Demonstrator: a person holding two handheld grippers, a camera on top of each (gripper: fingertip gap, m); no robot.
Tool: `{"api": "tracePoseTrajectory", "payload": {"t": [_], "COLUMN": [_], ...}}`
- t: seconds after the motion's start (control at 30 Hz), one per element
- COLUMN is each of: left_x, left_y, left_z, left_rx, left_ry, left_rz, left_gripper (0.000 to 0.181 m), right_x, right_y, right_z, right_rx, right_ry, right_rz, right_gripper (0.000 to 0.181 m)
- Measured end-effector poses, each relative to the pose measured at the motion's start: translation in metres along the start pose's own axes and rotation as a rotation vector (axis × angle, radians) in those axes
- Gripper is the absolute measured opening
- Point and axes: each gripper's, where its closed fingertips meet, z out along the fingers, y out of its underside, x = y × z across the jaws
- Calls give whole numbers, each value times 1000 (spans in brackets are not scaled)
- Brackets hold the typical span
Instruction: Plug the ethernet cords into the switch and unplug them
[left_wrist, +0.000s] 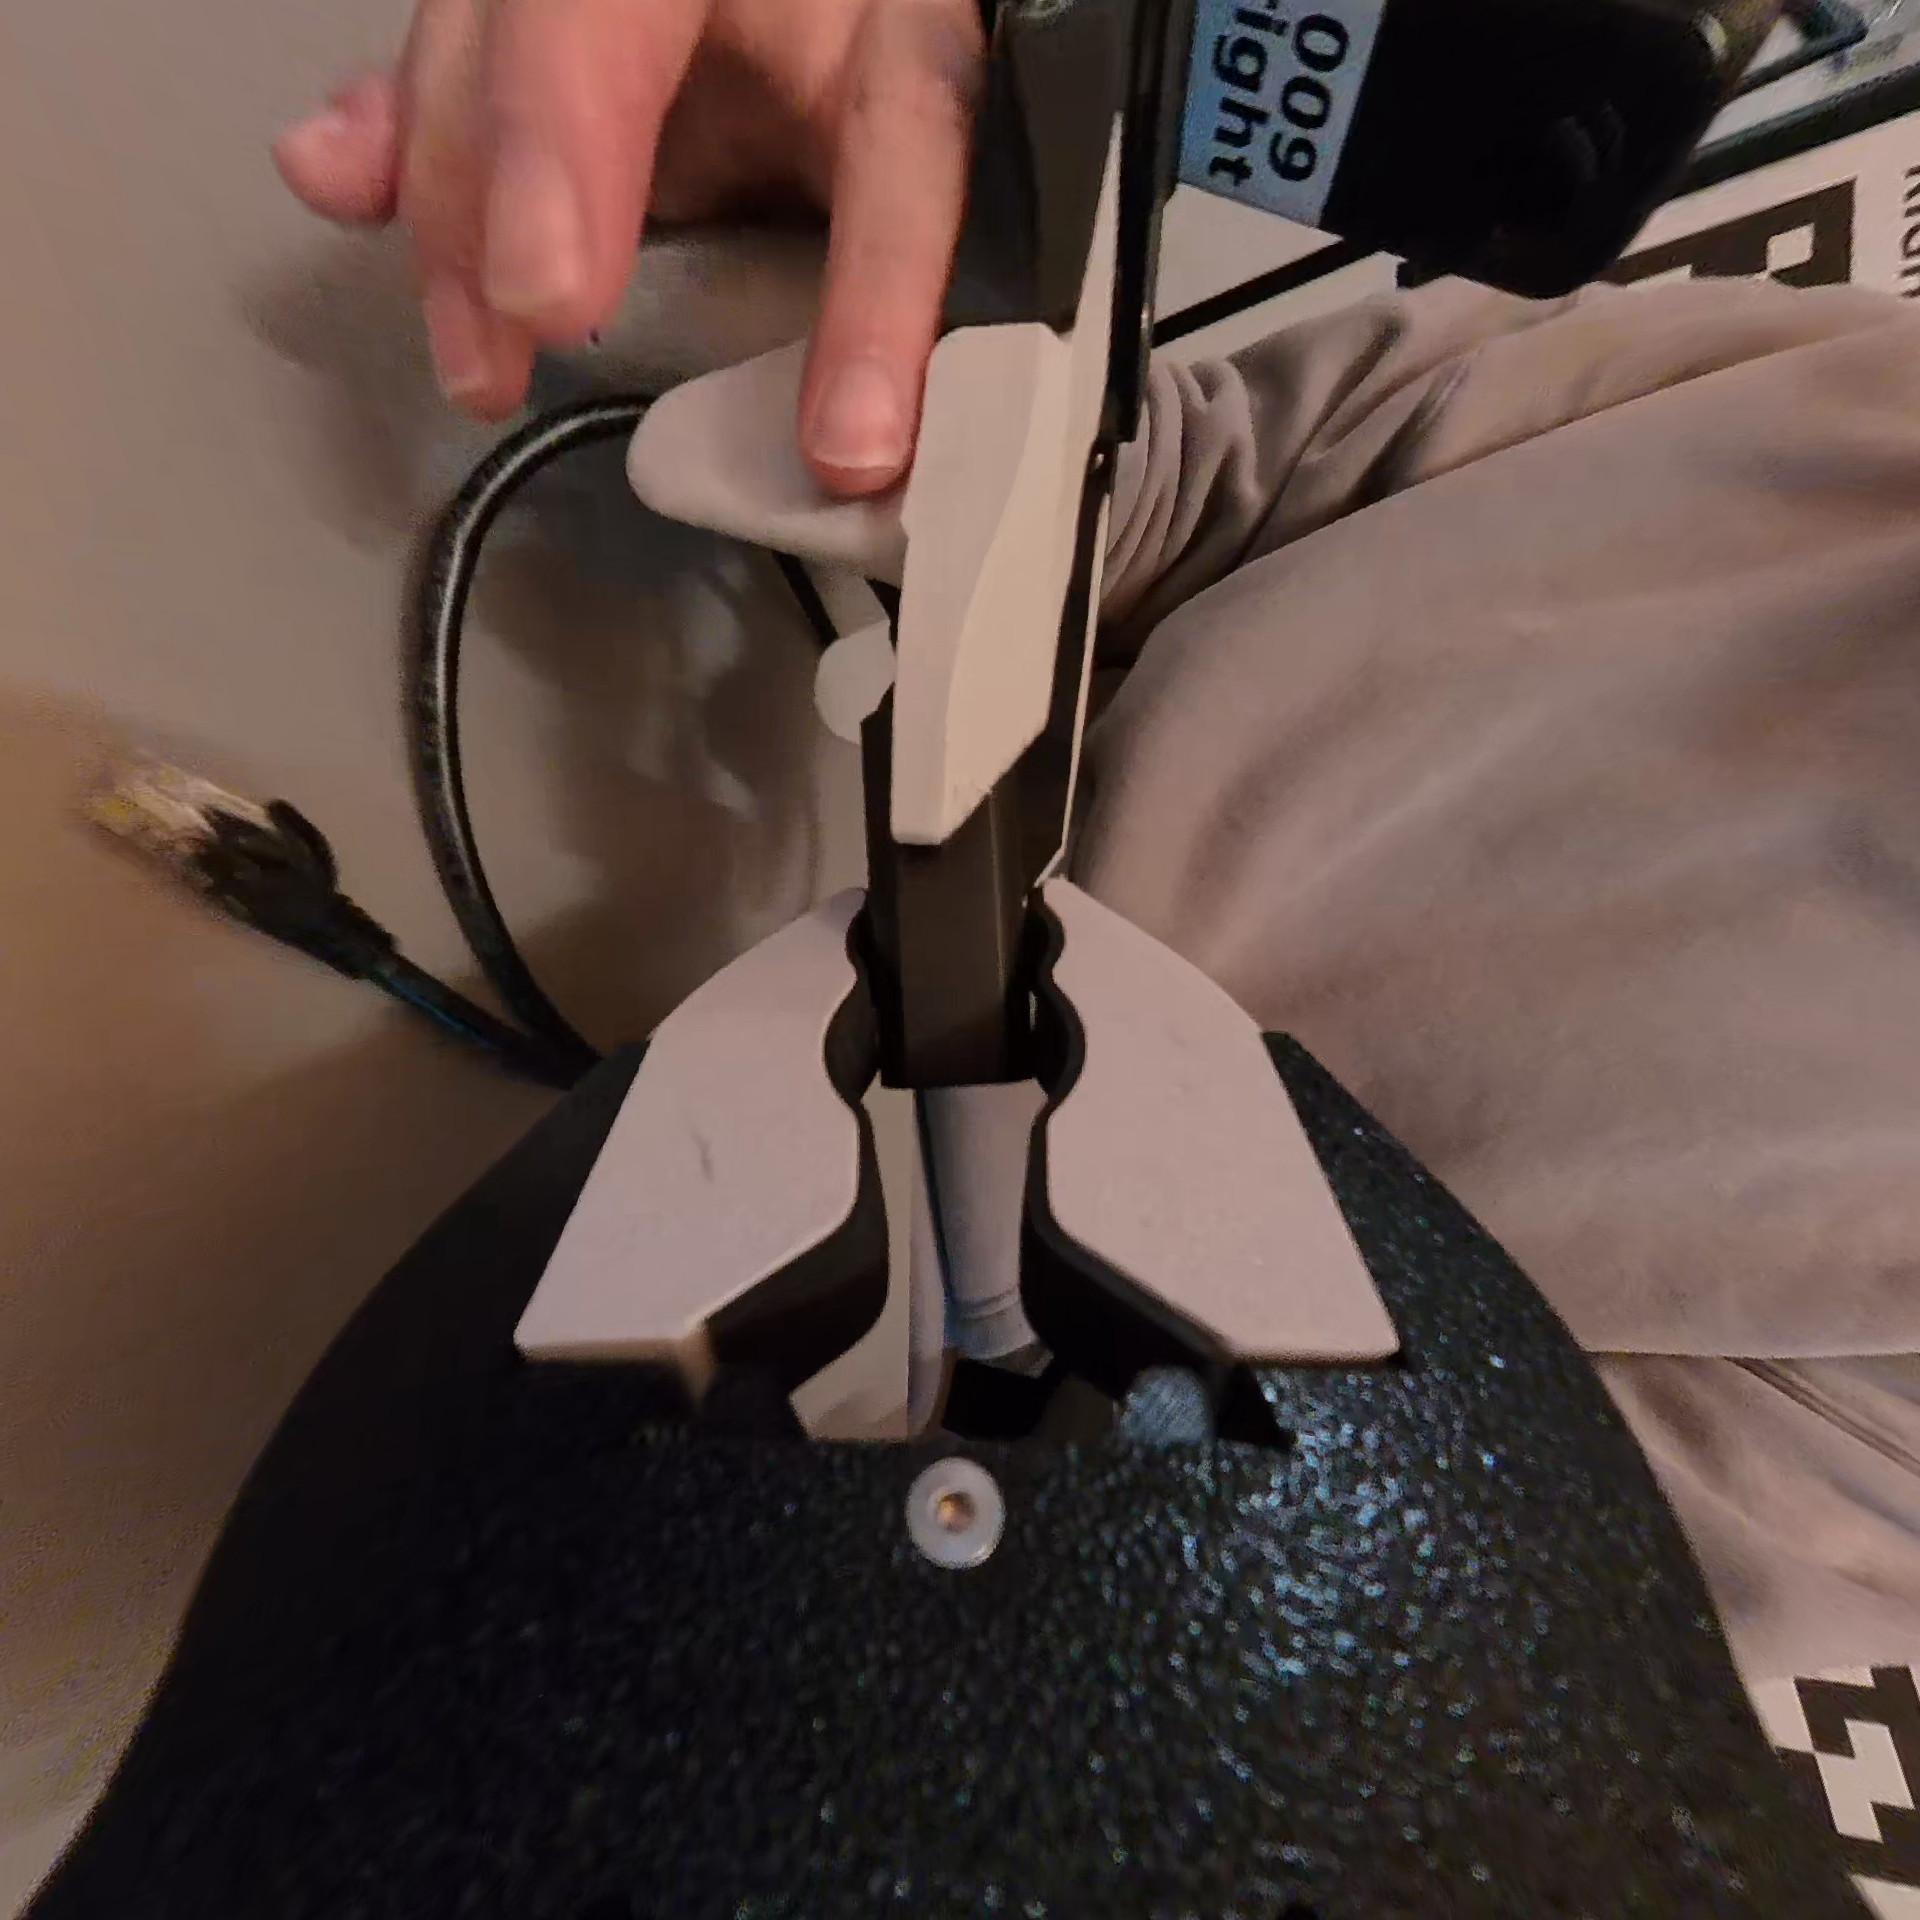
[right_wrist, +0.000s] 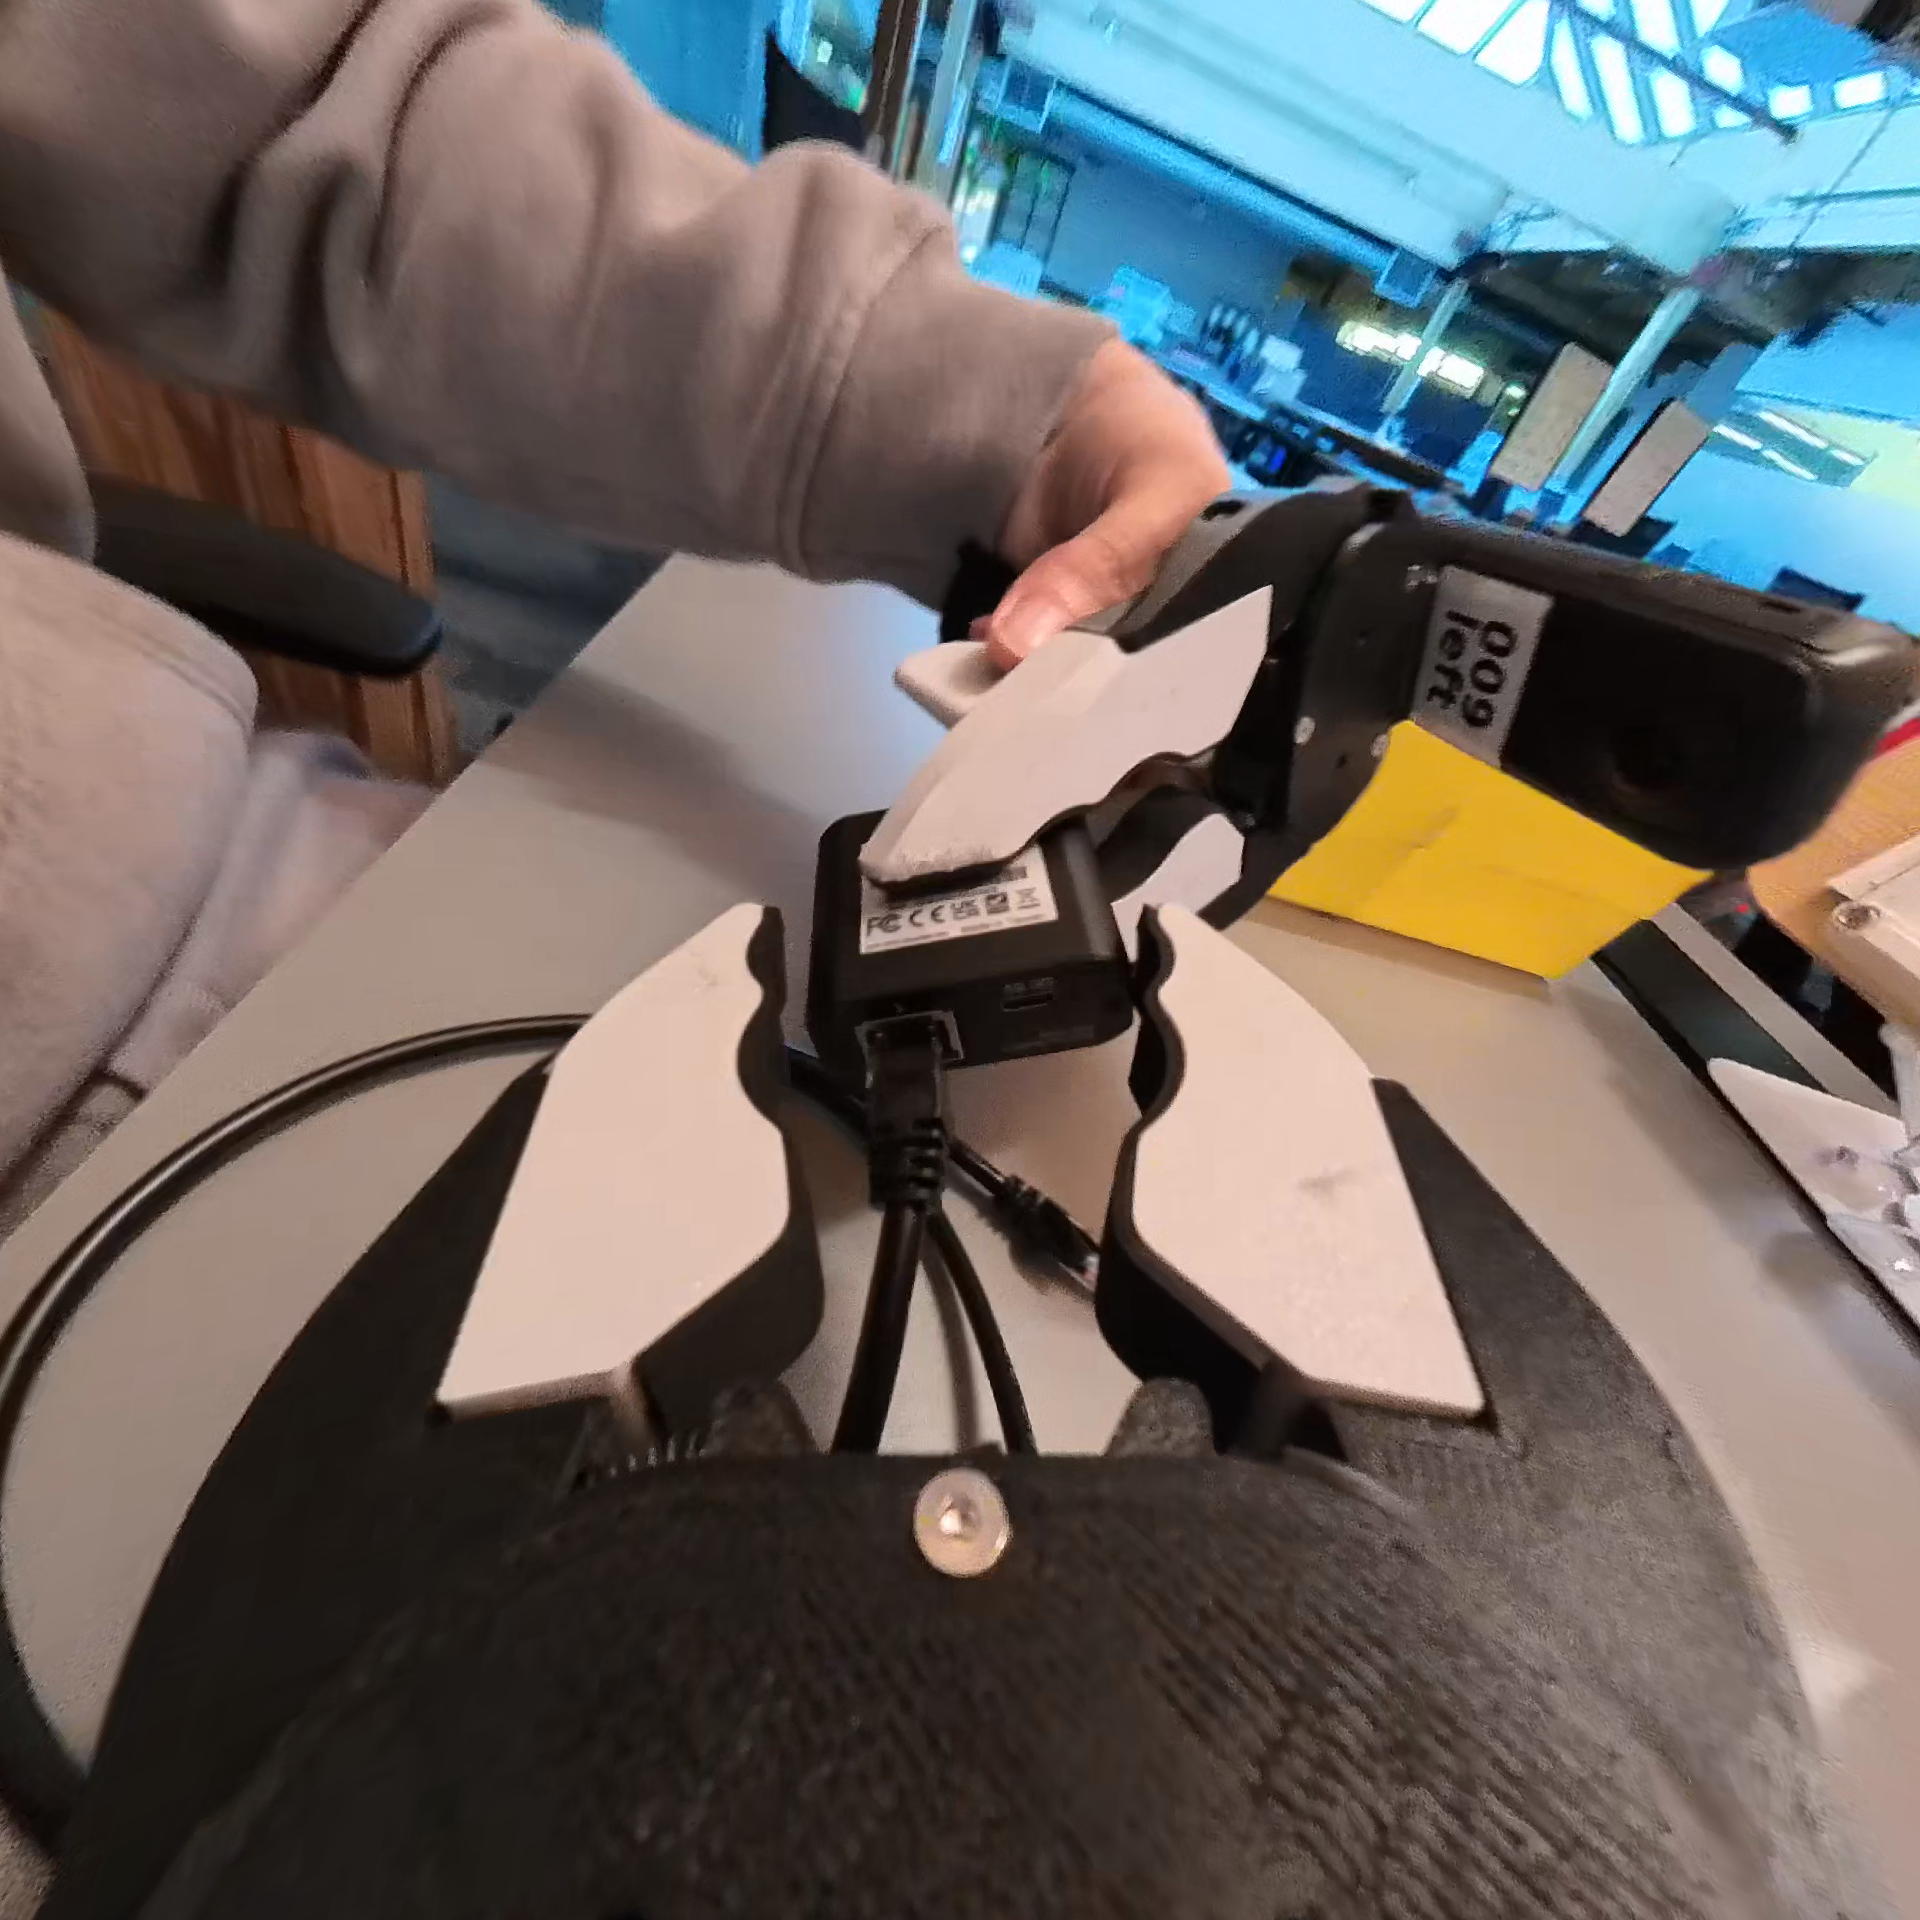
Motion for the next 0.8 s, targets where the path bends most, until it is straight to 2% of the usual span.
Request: {"api": "tracePoseTrajectory", "payload": {"t": [0.03,0.13,0.23,0.3,0.43,0.63,0.67,0.73,0.8], "left_x": [0,2,-4,-5,-8,-9,-11,-20,-22], "left_y": [-1,-4,-5,-7,-12,-22,-26,-34,-39], "left_z": [0,4,1,-2,-8,-12,-15,-28,-42], "left_rx": [9,11,22,55,139,243,276,372,463], "left_ry": [8,34,-1,1,-1,-2,-34,-187,-325], "left_rz": [0,13,-9,-36,-97,-83,-65,-19,20], "left_gripper": [25,25,25,25,24,25,25,43,49], "right_x": [3,-5,-2,2,11,18,19,27,32], "right_y": [0,-2,6,7,25,25,26,25,23], "right_z": [0,9,18,18,14,13,12,10,6], "right_rx": [24,75,19,12,-102,-97,-102,-93,-69], "right_ry": [13,-25,35,50,111,149,151,195,211], "right_rz": [18,65,-9,1,-63,-81,-60,-28,21], "right_gripper": [60,64,70,70,65,64,63,63,63]}}
